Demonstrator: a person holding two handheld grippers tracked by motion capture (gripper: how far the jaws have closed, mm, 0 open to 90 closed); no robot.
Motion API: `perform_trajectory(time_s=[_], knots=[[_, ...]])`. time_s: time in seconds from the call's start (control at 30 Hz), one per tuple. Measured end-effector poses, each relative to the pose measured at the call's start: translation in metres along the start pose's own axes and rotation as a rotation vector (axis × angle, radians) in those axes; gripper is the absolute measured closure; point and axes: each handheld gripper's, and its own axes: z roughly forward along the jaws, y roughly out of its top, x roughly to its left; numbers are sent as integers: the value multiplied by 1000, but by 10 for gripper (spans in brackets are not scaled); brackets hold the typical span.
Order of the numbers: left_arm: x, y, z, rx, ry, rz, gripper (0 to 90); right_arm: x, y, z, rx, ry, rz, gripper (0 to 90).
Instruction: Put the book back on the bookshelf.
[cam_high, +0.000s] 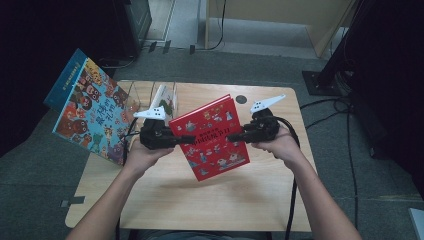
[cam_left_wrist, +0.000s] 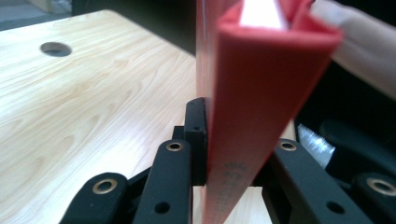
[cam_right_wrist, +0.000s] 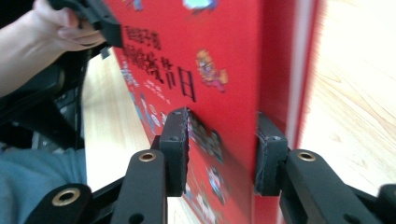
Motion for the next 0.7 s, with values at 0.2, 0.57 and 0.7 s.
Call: perform_trajectory(time_s=[0.2, 0.57, 0.7], knots=[[-2, 2, -1, 45, 32, 47, 799, -1, -14, 11, -10, -40, -1, 639], [-4, -1, -1, 101, 51, 83, 797, -1, -39, 29, -51, -34, -16, 631], [-4, -1, -2, 115, 55, 88, 794, 0, -43, 30, -72, -56, -41, 637]])
